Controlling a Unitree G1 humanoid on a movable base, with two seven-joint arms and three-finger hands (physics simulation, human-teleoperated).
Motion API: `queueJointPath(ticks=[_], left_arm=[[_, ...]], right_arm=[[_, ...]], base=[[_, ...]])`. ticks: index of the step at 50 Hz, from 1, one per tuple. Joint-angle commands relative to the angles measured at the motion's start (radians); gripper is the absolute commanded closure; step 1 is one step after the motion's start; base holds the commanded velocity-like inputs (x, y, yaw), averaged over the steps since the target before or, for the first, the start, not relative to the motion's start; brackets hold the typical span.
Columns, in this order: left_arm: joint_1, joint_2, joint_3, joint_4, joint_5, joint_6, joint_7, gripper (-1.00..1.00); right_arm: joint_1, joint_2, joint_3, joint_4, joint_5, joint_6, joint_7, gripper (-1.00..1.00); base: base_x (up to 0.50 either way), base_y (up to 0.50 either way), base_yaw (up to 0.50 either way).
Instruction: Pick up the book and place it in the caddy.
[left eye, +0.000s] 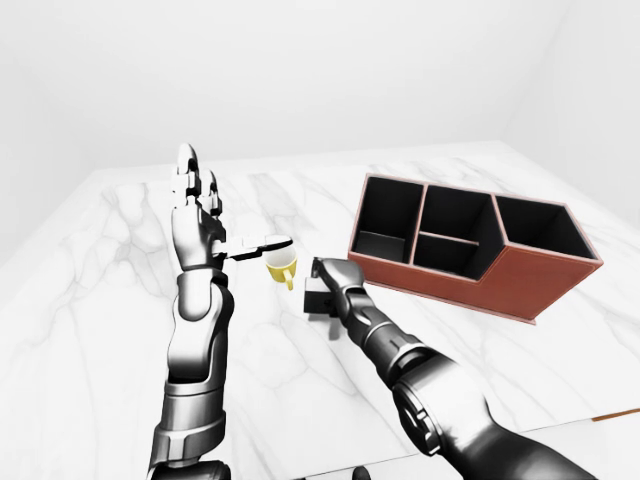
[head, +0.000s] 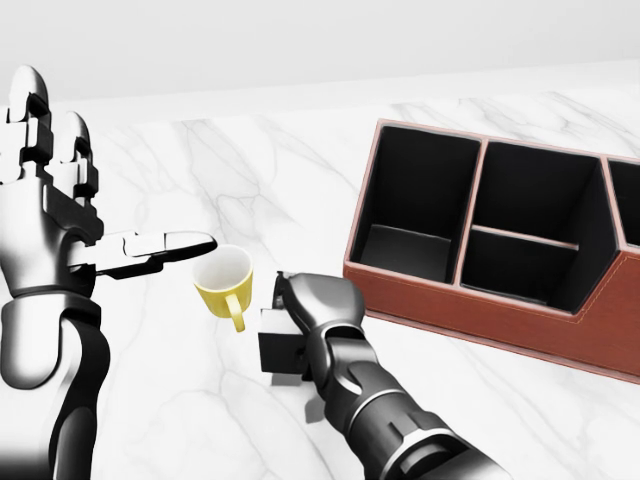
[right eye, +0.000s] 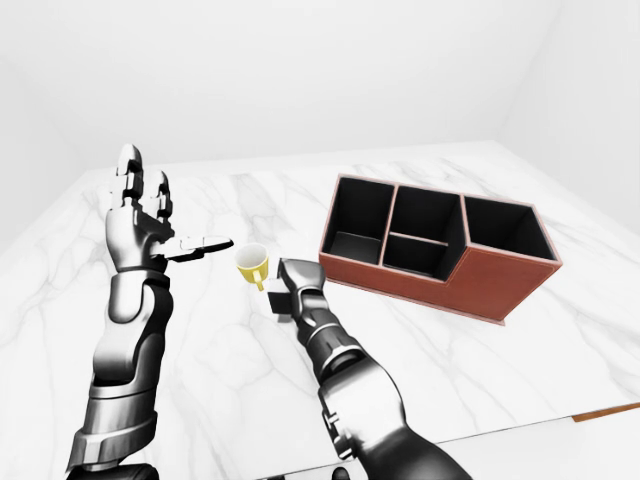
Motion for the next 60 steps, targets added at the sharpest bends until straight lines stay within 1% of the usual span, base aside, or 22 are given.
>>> queueJointPath(ticks=[1,16,25,30,37,43,46,49,51,57,60], left_arm=[[0.004,-0.001,-0.002,-0.005,0.001,0.000,-0.005,-1.00],[0.005,-0.003,-0.001,-0.012,-0.002,0.000,-0.004,-1.00],[0.008,-0.002,-0.002,-0.011,-0.001,0.000,-0.009,-1.00],[0.007,-0.003,-0.002,-0.008,0.000,0.000,-0.010,-1.00],[0.010,-0.003,-0.003,-0.012,-0.001,0.000,-0.015,-1.00],[0.015,-0.004,-0.005,-0.019,0.000,0.000,-0.022,-1.00],[0.015,-0.005,-0.005,-0.020,0.002,0.000,-0.022,-1.00],[0.014,-0.005,-0.005,-0.019,0.003,0.000,-0.022,-1.00],[0.014,-0.005,-0.005,-0.018,0.003,0.000,-0.022,-1.00],[0.015,-0.005,-0.006,-0.021,0.004,0.000,-0.025,-1.00],[0.015,-0.006,-0.006,-0.021,0.004,0.000,-0.024,-1.00]], right_arm=[[-0.009,-0.014,0.006,-0.003,0.029,0.000,-0.022,1.00],[-0.012,-0.017,0.048,-0.073,0.066,0.000,-0.014,1.00],[0.009,-0.028,0.072,-0.163,0.061,0.000,0.029,1.00],[0.065,-0.035,0.090,-0.317,0.035,0.000,0.106,1.00],[0.165,-0.042,0.101,-0.565,-0.020,0.000,0.244,1.00],[0.235,-0.048,0.112,-0.710,-0.087,0.000,0.321,1.00],[0.254,-0.049,0.114,-0.747,-0.109,0.000,0.345,1.00],[0.294,-0.051,0.119,-0.823,-0.156,0.000,0.394,1.00],[0.302,-0.051,0.117,-0.840,-0.168,0.000,0.404,1.00],[0.358,-0.056,0.121,-0.967,-0.244,0.000,0.490,1.00],[0.386,-0.059,0.124,-1.046,-0.291,0.000,0.548,1.00]], base=[[0.00,0.00,0.00],[0.00,0.00,0.00],[0.00,0.00,0.00],[0.00,0.00,0.00],[0.00,0.00,0.00],[0.00,0.00,0.00],[0.00,0.00,0.00],[0.00,0.00,0.00],[0.00,0.00,0.00],[0.00,0.00,0.00],[0.00,0.00,0.00]])
